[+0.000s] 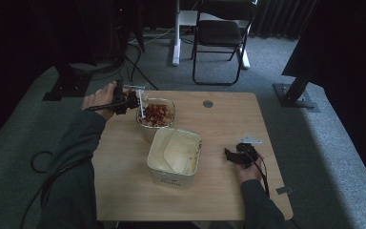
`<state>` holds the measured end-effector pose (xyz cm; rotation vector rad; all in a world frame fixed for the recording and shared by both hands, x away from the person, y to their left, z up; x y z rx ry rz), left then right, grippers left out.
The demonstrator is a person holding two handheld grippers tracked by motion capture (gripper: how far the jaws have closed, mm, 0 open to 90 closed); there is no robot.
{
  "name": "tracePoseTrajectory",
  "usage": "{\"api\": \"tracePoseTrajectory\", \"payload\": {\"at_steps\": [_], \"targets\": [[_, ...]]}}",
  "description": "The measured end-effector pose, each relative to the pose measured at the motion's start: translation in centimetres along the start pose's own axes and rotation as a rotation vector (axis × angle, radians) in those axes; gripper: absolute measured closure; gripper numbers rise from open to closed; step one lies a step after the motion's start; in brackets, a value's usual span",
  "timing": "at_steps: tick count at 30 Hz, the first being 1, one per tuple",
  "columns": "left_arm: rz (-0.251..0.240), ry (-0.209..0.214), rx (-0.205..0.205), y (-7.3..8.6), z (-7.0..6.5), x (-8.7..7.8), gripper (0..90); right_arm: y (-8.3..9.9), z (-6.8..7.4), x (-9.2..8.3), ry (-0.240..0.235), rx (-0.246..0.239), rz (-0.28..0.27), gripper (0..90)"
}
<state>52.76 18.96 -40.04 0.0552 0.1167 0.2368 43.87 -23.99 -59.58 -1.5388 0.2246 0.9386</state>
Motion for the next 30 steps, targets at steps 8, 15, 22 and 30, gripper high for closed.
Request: {"api": "tracePoseTrajectory", "payload": {"at_steps": [8, 15, 22, 30], "targets": [[-0.002, -0.022, 0.041, -0.13, -0.02, -0.06, 42.9, 0.00, -0.01, 0.00, 0.000, -0.001, 0.000, 29.9], [-0.007, -0.047, 0.065, -0.31, 0.07, -0.15, 42.8, -0.01, 0.00, 0.00, -0.001, 0.000, -0.001, 29.8], [-0.016, -0.062, 0.096, -0.32, 0.19, -0.23, 42.9, -0.01, 0.00, 0.01, 0.000, 0.000, -0.001, 29.8], [-0.025, -0.081, 0.130, -0.48, 0.23, -0.34, 42.8, -0.01, 0.00, 0.01, 0.000, 0.001, -0.001, 29.8]]}}
Point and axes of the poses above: each handheld gripper's, and its own axes: x roughly forward along the jaws, y roughly out of its underside, z roughly to its left, the point moved 7 cm from there along x, roughly forward along the jaws, and after that the axes turned 7 degrees about -y, right-handed, at the moved point
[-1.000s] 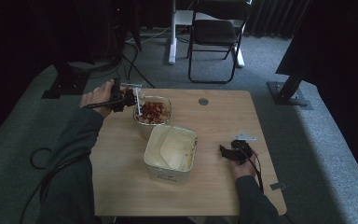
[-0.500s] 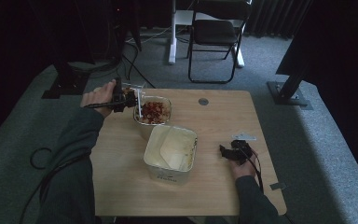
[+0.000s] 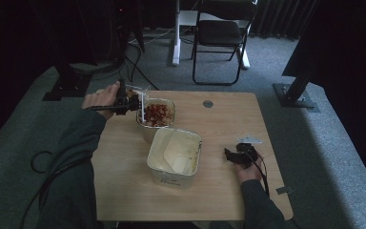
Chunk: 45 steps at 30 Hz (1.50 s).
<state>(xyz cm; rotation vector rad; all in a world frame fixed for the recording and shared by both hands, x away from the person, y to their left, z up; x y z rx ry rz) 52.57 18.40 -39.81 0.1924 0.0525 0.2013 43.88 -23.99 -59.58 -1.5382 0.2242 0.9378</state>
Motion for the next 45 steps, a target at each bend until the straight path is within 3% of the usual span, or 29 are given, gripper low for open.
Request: {"api": "tracePoseTrajectory", "payload": {"at_steps": [11, 27, 30, 32, 37, 41, 42, 43, 44, 45], "targets": [[-0.002, -0.024, 0.055, -0.05, -0.17, -0.07, 42.9, -0.01, -0.03, 0.01, 0.000, -0.002, -0.001, 29.7], [-0.003, -0.029, 0.065, -0.04, -0.03, -0.06, 42.9, -0.03, 0.00, 0.04, -0.002, -0.002, 0.000, 29.6], [0.000, -0.021, 0.044, -0.05, -0.08, -0.03, 42.9, -0.03, 0.01, 0.04, -0.002, -0.002, 0.000, 29.5], [0.000, -0.027, 0.066, -0.08, -0.08, -0.03, 42.9, -0.03, 0.01, 0.04, -0.002, -0.002, 0.000, 29.5], [0.003, -0.030, 0.078, 0.04, -0.21, 0.02, 42.9, -0.04, -0.01, 0.04, -0.001, -0.004, -0.001, 29.5], [0.008, 0.002, 0.004, 0.11, -0.22, 0.06, 42.8, -0.03, 0.01, 0.04, -0.002, -0.002, 0.000, 29.5], [0.009, 0.026, -0.035, 0.08, -0.33, 0.05, 42.8, -0.03, 0.01, 0.04, -0.002, -0.002, 0.000, 29.5], [0.010, 0.069, -0.118, 0.01, -0.53, 0.10, 42.8, -0.02, 0.02, 0.03, -0.002, -0.001, 0.001, 29.5], [0.010, 0.069, -0.118, 0.01, -0.53, 0.10, 42.8, -0.02, 0.02, 0.03, -0.002, -0.001, 0.001, 29.5], [0.007, 0.095, -0.171, -0.07, -0.64, 0.14, 42.8, -0.02, 0.01, 0.03, -0.002, -0.002, 0.001, 29.5]]}}
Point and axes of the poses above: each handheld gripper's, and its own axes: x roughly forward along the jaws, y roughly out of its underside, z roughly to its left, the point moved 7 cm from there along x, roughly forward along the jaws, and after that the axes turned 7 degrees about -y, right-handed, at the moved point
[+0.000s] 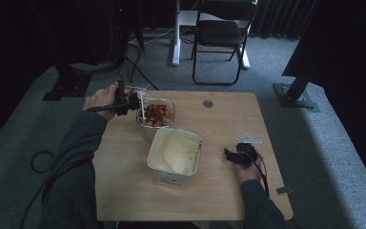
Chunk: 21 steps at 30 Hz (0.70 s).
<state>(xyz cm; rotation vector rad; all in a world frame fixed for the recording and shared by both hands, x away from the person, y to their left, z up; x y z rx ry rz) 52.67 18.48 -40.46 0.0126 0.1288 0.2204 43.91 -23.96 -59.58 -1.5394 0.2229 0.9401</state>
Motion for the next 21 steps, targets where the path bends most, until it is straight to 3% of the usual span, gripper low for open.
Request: {"api": "tracePoseTrajectory", "payload": {"at_steps": [1, 2, 3, 4, 5, 6, 7, 14, 17, 21], "targets": [[-0.003, 0.049, -0.106, -0.1, -0.2, 0.1, 42.8, 0.0, 0.0, 0.0, -0.001, 0.001, 0.000, 29.5], [-0.003, 0.049, -0.106, -0.1, -0.2, 0.1, 42.8, 0.0, 0.0, 0.0, 0.000, 0.001, 0.000, 29.5], [-0.007, 0.072, -0.158, -0.2, -0.2, 0.1, 42.8, 0.0, 0.0, 0.0, 0.000, 0.000, 0.000, 29.5], [-0.019, 0.125, -0.270, -0.4, -0.3, 0.1, 42.8, 0.0, 0.0, 0.0, 0.000, -0.001, -0.001, 29.5], [-0.025, 0.152, -0.318, -0.5, -0.4, 0.0, 42.7, 0.0, 0.0, 0.0, 0.000, 0.001, 0.000, 29.5], [-0.025, 0.152, -0.318, -0.5, -0.4, 0.0, 42.7, 0.0, 0.0, 0.0, 0.000, 0.001, 0.000, 29.5], [-0.036, 0.207, -0.402, -0.7, -0.5, -0.2, 42.7, 0.0, 0.0, 0.0, -0.001, 0.001, 0.000, 29.5], [-0.154, 0.449, -0.748, -1.9, -0.8, -1.4, 42.5, 0.0, 0.0, 0.0, 0.000, 0.001, 0.000, 29.5], [-0.215, 0.535, -0.864, -2.3, -0.7, -2.1, 42.4, 0.0, 0.0, 0.0, -0.001, 0.001, 0.000, 29.5], [-0.287, 0.627, -0.973, -2.6, -0.6, -2.8, 42.3, 0.0, 0.0, 0.0, 0.000, 0.001, 0.000, 29.5]]}}
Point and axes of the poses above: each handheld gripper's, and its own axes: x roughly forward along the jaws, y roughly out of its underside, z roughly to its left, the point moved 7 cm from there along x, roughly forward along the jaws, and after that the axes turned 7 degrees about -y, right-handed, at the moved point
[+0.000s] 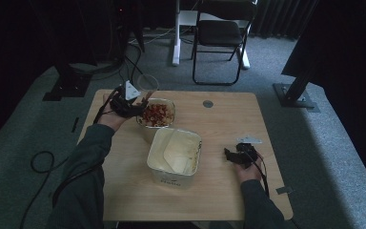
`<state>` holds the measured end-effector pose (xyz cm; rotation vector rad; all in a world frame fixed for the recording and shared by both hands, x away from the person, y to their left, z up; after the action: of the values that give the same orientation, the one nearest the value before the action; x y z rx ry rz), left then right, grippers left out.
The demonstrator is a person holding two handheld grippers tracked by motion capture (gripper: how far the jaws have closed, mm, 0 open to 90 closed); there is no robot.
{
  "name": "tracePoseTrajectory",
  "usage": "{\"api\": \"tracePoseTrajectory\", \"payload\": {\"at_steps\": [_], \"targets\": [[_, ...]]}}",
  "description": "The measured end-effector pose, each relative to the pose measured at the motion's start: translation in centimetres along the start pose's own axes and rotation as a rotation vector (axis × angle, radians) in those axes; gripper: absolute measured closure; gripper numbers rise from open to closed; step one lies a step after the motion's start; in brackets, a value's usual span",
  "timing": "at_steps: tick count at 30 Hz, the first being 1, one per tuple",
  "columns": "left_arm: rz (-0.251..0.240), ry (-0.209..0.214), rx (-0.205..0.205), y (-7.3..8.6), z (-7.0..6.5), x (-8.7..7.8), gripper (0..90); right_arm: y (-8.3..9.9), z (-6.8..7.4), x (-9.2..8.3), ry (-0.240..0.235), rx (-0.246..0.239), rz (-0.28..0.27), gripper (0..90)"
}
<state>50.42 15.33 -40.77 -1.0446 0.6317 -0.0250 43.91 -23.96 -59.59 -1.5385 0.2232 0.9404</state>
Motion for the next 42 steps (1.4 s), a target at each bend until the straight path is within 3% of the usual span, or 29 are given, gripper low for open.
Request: {"api": "tracePoseTrajectory", "payload": {"at_steps": [4, 6, 12, 17, 23, 28, 39, 42], "targets": [[-0.038, 0.054, -0.053, -0.1, -0.5, -0.4, 42.2, 0.0, 0.0, 0.0, 0.000, 0.000, 0.000, 29.5], [-0.046, 0.063, -0.051, -0.2, -0.8, -0.5, 42.1, 0.0, 0.0, 0.0, 0.000, 0.000, 0.000, 29.5], [-0.109, 0.132, -0.106, -0.7, -1.9, -1.4, 42.1, 0.0, 0.0, 0.0, 0.000, -0.001, -0.001, 29.5], [-0.141, 0.177, -0.127, -1.0, -3.1, -2.1, 42.0, 0.0, 0.0, 0.0, 0.000, -0.001, -0.001, 29.5], [-0.143, 0.210, -0.103, -1.3, -4.7, -2.6, 42.0, 0.0, 0.0, 0.0, 0.000, -0.001, -0.001, 29.5], [-0.154, 0.239, -0.119, -1.4, -5.6, -2.7, 42.0, 0.0, 0.0, 0.0, 0.000, -0.001, -0.001, 29.5], [-0.163, 0.276, -0.104, -1.6, -7.4, -3.3, 41.9, 0.0, 0.0, 0.0, -0.002, -0.001, -0.002, 29.3], [-0.167, 0.296, -0.117, -1.7, -8.0, -3.4, 41.9, 0.0, 0.0, 0.0, -0.002, -0.001, -0.001, 29.3]]}}
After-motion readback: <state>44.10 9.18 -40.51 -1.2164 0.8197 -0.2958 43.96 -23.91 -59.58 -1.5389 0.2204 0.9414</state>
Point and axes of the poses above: each handheld gripper's, and its own axes: x roughly forward along the jaws, y roughly out of its underside, z roughly to its left, the point moved 7 cm from there along x, roughly forward along the jaws, and after that the axes turned 7 degrees about -y, right-handed, at the moved point
